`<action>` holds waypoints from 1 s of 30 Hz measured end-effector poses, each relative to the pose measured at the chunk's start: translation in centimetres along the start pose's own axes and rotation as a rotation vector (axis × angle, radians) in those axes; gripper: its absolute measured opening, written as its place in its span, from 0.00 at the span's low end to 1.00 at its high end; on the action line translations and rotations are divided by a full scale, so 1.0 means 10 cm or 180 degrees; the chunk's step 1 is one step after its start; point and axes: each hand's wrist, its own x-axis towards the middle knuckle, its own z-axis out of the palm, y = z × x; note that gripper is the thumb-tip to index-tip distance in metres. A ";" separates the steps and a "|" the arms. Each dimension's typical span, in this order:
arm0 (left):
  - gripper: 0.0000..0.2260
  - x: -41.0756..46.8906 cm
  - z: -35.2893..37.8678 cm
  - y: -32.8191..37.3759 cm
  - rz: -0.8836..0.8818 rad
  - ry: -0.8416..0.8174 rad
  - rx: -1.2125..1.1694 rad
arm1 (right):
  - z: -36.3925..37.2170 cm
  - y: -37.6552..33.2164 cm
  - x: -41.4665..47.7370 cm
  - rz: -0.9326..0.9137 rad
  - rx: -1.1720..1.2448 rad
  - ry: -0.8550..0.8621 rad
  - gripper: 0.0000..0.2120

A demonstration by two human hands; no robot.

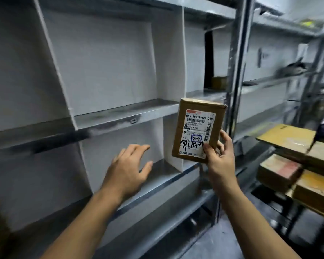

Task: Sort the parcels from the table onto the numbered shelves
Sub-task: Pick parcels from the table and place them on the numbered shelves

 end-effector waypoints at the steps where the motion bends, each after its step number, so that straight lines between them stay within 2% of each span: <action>1: 0.21 0.10 0.19 0.17 0.0077 -0.0063 -0.0036 | -0.26 0.01 0.10 0.0045 -0.0069 0.0070 0.25; 6: 0.20 0.53 1.07 0.92 0.0381 -0.0472 -0.0021 | -1.40 0.10 0.56 0.0229 -0.0307 0.0298 0.23; 12: 0.21 0.80 1.83 1.28 0.0198 -0.0904 0.0159 | -2.13 0.40 0.98 0.0496 -0.0558 0.0233 0.24; 20: 0.21 1.24 2.48 1.13 -0.0102 -0.1212 0.0341 | -2.24 1.10 1.64 0.0829 -0.0804 -0.0091 0.24; 30: 0.22 1.95 3.40 0.61 -0.0624 -0.1324 0.0187 | -1.77 2.30 2.78 0.1074 -0.1220 -0.0815 0.24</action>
